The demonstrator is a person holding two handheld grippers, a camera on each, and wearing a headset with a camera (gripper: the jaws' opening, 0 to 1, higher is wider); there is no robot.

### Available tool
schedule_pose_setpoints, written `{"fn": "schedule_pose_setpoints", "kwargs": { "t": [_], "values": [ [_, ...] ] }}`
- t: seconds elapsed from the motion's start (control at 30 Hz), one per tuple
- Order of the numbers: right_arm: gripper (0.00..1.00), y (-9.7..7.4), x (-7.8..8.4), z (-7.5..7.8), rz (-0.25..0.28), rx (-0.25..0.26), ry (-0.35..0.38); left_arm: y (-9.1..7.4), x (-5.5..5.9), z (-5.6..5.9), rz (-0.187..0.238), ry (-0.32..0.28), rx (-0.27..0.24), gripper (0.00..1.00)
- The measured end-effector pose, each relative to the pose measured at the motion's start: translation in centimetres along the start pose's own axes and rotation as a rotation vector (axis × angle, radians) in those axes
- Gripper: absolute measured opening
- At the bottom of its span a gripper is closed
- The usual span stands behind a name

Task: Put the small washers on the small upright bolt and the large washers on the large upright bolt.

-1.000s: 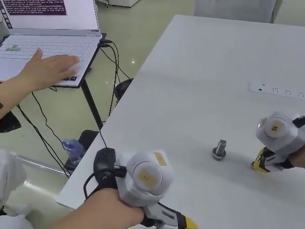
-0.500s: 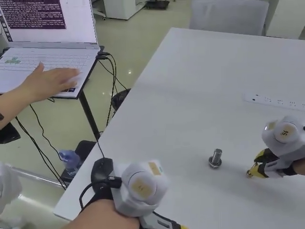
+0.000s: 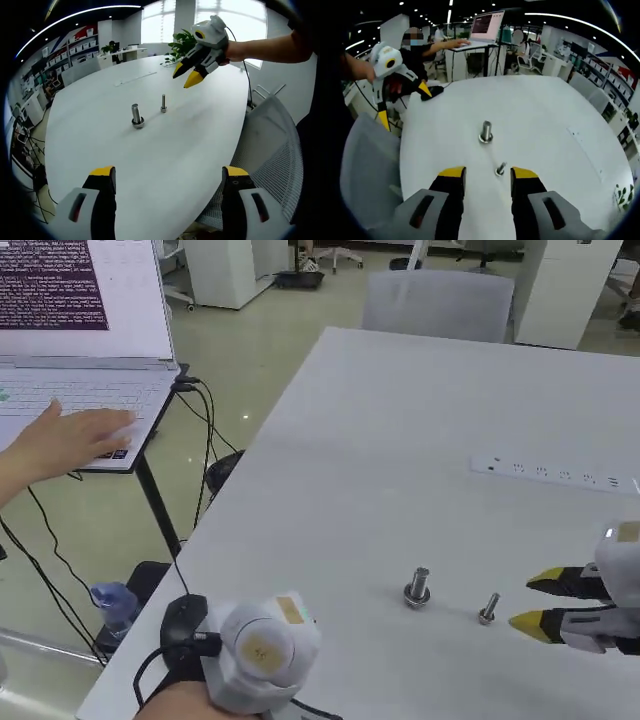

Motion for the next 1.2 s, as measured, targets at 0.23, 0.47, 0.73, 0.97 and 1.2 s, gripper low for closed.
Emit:
{"fn": "schedule_pose_setpoints", "kwargs": {
  "t": [0.23,0.47,0.73,0.97,1.2],
  "values": [
    [0.51,-2.9,0.1,-1.7,0.113,0.044,0.084,-0.6,-0.8,0.4,0.061,-0.026,0.004,0.88],
    [0.64,-5.0,1.6,-3.7,0.202,0.077,0.169,-1.4,-1.3,1.3,0.13,-0.069,0.02,0.93],
    [0.71,-6.5,4.4,-6.2,0.246,0.072,0.268,-1.9,-0.1,1.9,0.118,-0.072,-0.001,0.91],
    [0.85,-7.1,5.5,-7.5,0.281,0.089,0.31,-2.2,0.6,2.2,0.135,-0.118,0.004,0.93],
    [0.97,-6.8,6.8,-8.7,0.243,0.082,0.297,-2.1,1.0,2.7,0.132,-0.123,0.0,0.96]
  ]
}}
Point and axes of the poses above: the centre of the closed fingertips' face, and the gripper's own axes: y roughly forward along the fingers, z roughly to its right, x roughly out of its underside, the point moved 2 cm from there along -y, roughly backward along the fingers, and after that the axes turned 9 degrees about -y, right-handed, at the moved point
